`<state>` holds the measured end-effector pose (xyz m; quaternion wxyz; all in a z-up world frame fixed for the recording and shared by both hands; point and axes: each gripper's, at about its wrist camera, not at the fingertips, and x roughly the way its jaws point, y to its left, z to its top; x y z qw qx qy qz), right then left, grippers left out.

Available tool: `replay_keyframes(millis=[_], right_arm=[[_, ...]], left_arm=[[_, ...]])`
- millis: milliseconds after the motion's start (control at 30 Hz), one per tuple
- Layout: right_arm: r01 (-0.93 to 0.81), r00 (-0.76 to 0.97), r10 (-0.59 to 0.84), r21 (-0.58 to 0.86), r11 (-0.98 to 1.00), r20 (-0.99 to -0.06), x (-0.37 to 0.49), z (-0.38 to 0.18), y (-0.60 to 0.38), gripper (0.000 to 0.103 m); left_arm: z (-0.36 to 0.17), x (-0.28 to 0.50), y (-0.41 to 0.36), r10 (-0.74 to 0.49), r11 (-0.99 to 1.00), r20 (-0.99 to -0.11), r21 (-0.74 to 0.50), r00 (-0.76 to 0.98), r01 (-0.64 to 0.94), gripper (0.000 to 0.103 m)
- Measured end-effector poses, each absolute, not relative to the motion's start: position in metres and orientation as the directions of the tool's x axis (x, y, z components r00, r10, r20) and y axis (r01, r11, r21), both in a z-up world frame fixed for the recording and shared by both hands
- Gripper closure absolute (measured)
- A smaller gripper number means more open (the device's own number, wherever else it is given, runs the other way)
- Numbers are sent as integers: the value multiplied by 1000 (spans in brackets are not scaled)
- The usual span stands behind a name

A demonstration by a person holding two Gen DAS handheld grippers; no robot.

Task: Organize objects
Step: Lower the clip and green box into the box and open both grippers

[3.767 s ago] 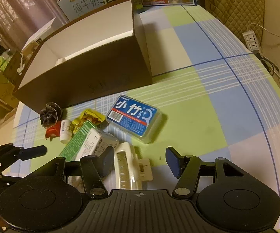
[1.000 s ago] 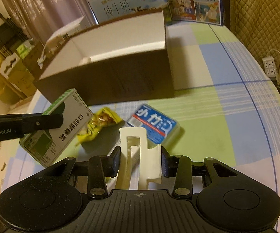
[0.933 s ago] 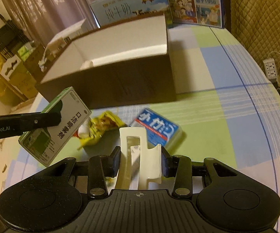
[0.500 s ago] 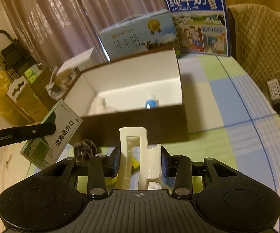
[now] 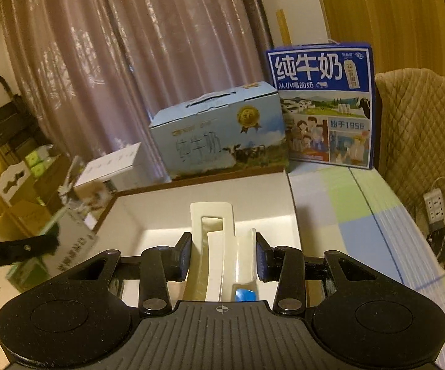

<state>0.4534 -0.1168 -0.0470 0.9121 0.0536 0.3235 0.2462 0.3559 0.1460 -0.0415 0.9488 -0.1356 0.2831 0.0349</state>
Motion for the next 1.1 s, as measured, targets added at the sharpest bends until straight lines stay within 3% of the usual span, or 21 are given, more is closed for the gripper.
replay_keyframes(millis=[500,1100], right_arm=[[-374,649,339,103,922,-681,507,-116,-94,66],[-381,631,317,73,922,-708,514,-130,-90,66]], left_arm=[[-99,424,169,88,965,-630,-140,772,-224,78],[-138,444,174,153,968,-672,-47,725,-248,77]])
